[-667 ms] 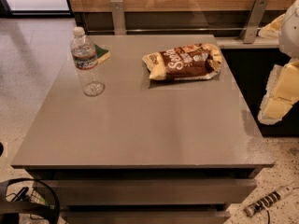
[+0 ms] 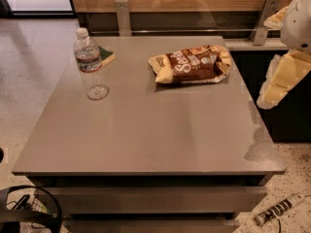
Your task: Pick brown chip bag
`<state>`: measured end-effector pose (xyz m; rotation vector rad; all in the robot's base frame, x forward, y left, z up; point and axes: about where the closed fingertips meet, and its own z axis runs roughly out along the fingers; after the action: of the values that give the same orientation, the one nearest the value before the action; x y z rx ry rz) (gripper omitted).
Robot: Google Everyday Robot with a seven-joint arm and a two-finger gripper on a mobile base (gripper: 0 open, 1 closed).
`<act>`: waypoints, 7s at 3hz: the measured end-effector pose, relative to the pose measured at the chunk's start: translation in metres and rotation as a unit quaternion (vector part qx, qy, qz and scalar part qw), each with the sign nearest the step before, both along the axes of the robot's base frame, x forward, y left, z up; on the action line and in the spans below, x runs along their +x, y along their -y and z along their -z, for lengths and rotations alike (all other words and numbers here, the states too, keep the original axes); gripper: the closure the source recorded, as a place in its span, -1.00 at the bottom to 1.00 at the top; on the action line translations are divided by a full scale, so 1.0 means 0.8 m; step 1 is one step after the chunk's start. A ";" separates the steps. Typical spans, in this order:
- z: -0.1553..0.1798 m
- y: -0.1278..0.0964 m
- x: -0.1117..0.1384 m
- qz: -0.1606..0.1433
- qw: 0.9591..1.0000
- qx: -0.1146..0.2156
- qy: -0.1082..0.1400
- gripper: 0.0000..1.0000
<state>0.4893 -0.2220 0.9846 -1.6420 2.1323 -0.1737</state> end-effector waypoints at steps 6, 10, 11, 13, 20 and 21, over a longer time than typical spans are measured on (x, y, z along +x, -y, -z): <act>0.101 -0.085 0.255 -0.028 0.993 0.106 0.043 -1.00; 0.211 -0.088 0.299 -0.013 0.980 0.193 -0.055 0.05; 0.201 -0.088 0.299 -0.013 0.980 0.193 -0.055 0.52; 0.199 -0.090 0.299 -0.014 0.979 0.193 -0.056 1.00; 0.004 -0.134 0.257 -0.065 0.988 0.127 0.060 1.00; -0.046 -0.144 0.244 -0.076 0.986 0.115 0.090 1.00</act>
Offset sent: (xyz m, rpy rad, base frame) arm 0.1910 0.0439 -0.0451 0.2461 -0.2221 0.0782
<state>0.6846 -0.1067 1.0211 -1.5819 1.8116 -0.0253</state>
